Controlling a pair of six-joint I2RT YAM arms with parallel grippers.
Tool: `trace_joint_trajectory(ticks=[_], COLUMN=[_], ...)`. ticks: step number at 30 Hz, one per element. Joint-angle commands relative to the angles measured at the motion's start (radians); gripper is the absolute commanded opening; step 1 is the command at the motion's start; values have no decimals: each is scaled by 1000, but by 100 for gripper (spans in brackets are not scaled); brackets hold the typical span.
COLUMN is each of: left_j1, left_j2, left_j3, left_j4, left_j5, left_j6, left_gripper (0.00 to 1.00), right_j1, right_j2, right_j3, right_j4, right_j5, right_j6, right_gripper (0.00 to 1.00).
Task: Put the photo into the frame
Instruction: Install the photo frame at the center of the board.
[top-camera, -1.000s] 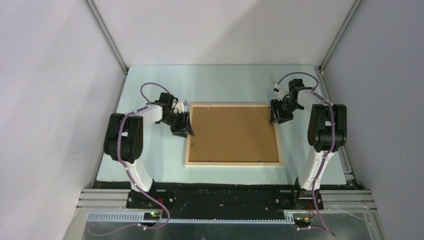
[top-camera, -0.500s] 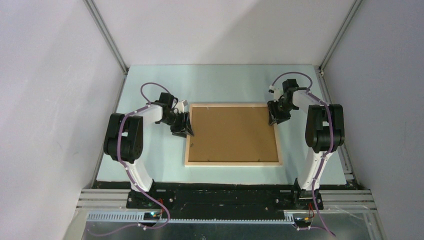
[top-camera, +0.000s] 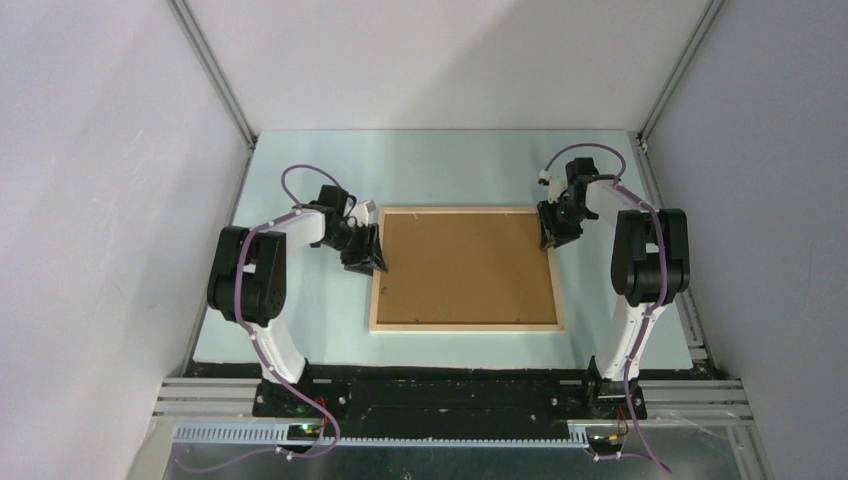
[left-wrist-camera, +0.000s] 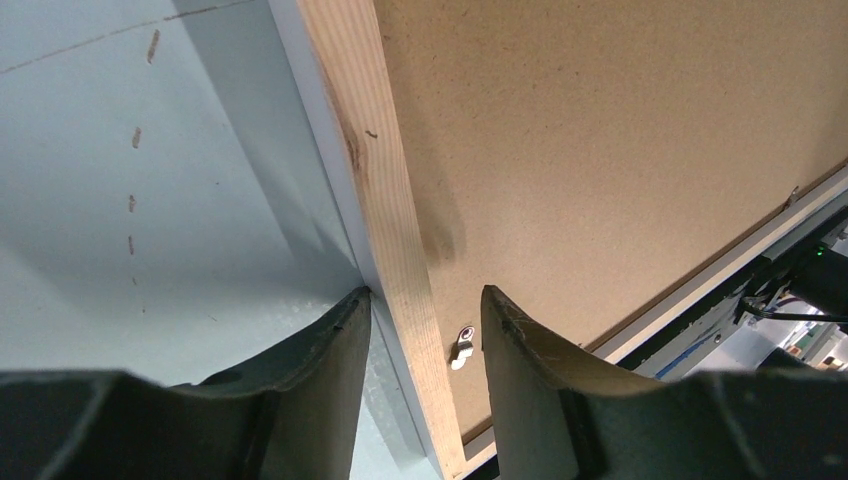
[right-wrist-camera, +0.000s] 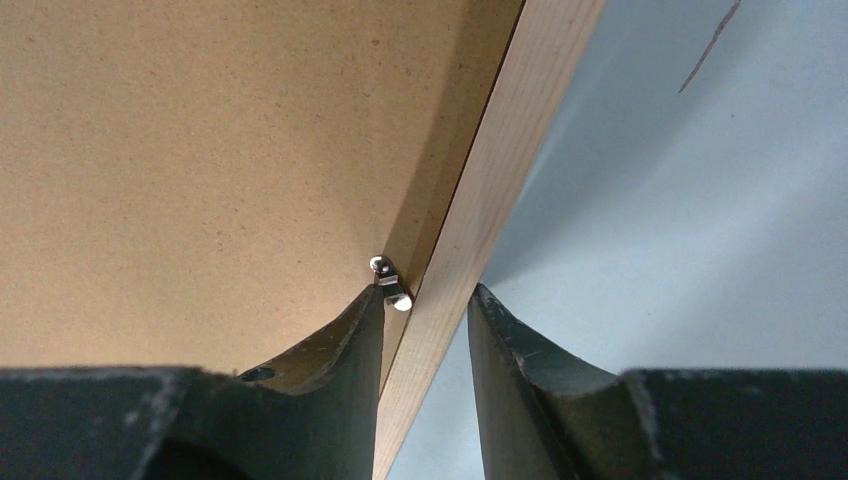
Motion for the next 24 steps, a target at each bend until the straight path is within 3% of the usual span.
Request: trace_joint_trajectory(ticks=[1, 17, 24], left_j1=[-3, -3, -1], left_j2=[-17, -20, -30], left_j3=[8, 7, 5], left_j4=[-22, -22, -23], left_j5=[-40, -47, -56], left_j6=[39, 45, 48], left_gripper=[51, 50, 50], right_j1=[9, -4, -19], right_j2=[-22, -6, -30], right_j3=[8, 54, 55], right_j4=[46, 9, -4], right_j5=[-32, -74, -108], right_j6=[-14, -33, -21], right_gripper=[36, 27, 45])
